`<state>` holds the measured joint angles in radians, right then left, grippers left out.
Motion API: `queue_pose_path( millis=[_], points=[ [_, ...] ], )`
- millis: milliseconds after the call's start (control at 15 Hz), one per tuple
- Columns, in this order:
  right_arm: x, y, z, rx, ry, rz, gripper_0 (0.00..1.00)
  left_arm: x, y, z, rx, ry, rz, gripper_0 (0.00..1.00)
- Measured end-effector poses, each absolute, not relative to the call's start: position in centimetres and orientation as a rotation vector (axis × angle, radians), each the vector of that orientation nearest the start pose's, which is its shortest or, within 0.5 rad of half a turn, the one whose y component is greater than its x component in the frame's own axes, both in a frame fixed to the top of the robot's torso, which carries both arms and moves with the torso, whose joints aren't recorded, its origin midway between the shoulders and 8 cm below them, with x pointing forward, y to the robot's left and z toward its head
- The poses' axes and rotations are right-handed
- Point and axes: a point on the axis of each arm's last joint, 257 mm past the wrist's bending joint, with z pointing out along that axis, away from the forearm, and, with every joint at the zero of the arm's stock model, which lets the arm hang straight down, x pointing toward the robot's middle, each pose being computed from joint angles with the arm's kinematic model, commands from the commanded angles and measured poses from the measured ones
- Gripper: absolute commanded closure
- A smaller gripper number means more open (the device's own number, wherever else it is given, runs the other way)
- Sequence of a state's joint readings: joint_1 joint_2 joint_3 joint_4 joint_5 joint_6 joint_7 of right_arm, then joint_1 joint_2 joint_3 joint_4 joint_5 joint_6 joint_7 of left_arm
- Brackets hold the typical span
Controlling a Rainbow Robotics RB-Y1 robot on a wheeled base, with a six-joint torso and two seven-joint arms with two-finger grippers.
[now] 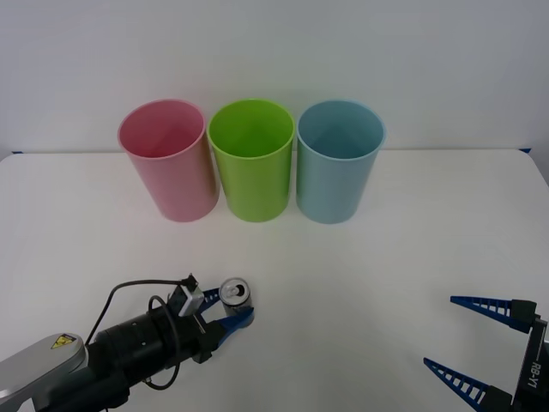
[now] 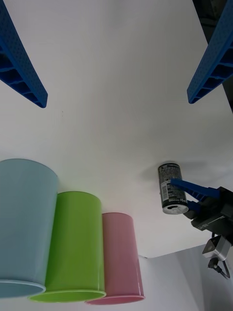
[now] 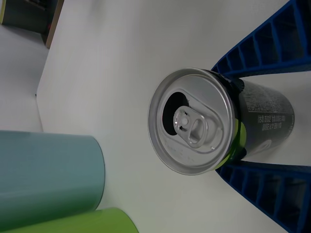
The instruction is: Put cans in the blue bin and PET bottles in the pink bin and trash in the green bin.
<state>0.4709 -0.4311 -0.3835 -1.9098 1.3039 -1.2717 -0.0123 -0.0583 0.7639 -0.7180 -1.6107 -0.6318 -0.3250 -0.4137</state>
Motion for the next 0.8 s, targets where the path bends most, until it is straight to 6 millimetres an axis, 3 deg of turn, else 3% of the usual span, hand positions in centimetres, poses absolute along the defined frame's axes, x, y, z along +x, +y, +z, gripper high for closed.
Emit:
queue_pose_path(
  millis=[200, 800],
  points=[
    [28.99, -24.56, -23.62, -0.927, 1.640, 0.548, 0.00, 38.69, 8.93, -32.68, 0.863, 1.698, -0.614, 0.83],
    [28.99, -24.56, -23.62, -0.927, 1.640, 0.548, 0.00, 38.58, 8.36, -32.09, 0.831, 1.695, -0.661, 0.85]
  ],
)
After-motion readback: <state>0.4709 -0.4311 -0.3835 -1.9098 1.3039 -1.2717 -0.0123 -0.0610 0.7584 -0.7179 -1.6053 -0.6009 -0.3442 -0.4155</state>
